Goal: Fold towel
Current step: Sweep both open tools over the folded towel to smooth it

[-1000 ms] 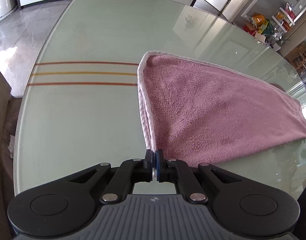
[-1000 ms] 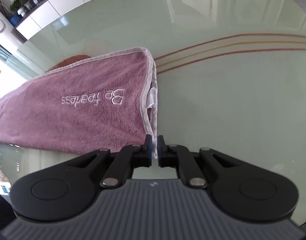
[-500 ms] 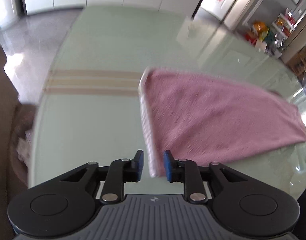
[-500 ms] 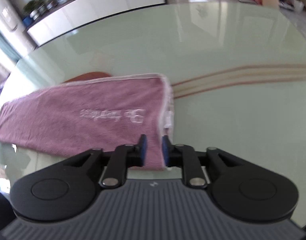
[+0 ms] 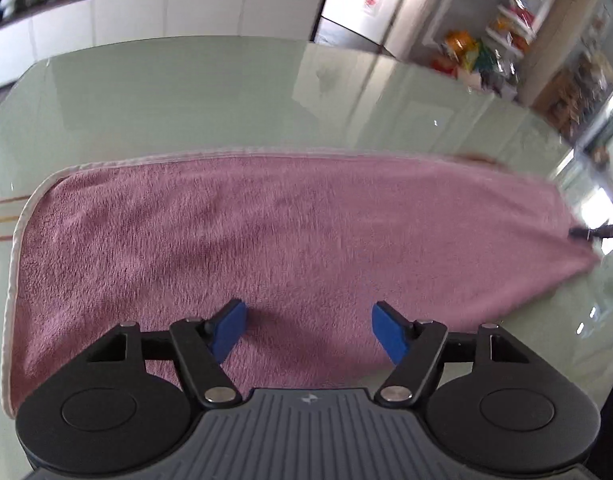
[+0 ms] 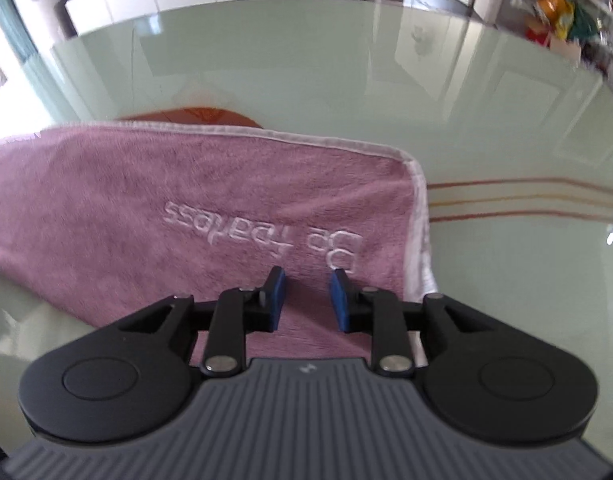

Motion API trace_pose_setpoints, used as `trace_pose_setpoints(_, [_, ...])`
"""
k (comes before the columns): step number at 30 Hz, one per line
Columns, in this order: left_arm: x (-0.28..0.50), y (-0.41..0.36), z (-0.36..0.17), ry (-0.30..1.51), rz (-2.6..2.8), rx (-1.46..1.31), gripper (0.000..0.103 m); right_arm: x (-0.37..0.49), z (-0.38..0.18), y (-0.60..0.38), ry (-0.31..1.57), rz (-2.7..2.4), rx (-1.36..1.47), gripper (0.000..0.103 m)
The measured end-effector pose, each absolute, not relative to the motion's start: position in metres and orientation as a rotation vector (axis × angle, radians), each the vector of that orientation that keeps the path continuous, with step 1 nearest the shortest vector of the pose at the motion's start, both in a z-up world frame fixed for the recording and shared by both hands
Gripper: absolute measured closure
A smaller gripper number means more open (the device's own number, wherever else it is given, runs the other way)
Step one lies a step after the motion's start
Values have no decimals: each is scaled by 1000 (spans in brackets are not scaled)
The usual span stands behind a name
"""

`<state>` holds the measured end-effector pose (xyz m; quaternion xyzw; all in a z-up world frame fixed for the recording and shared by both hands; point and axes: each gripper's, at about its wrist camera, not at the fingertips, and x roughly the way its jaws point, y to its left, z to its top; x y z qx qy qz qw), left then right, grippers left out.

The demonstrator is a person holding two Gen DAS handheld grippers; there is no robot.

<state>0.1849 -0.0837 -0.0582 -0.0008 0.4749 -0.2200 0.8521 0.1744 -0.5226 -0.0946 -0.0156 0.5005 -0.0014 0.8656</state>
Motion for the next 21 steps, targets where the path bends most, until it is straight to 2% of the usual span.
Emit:
trace_pose_setpoints(1, [182,-84,-58,1003,-467,12,30,177,-96,-524,1046,-18,-48,56])
trace_pose_setpoints(2, [179,-83,-58,1007,-471,23,30,181,-99,-527,1038,-44,-66,51])
trace_pose_setpoints(3, [175,-83,-57,1009,-475,38,30,183,-100,-530,1026,-70,-73,52])
trace_pose_setpoints(4, [171,-82,-57,1009,-479,61,30,185,-100,-532,1021,-82,-48,59])
trace_pose_setpoints(5, [166,-81,-57,1005,-482,92,30,186,-99,-534,1012,-101,-25,71])
trace_pose_setpoints(10, [160,-73,-46,986,-468,72,31,155,-84,-504,908,-39,60,72])
trace_pose_setpoints(15, [176,-106,-37,914,-490,78,29,129,-97,-453,909,-52,68,72])
trace_pose_setpoints(18, [187,-112,-56,988,-462,71,30,116,-110,-444,885,-77,13,71])
trace_pose_setpoints(21, [172,-104,-58,971,-494,106,30,103,-108,-451,914,-54,-14,69])
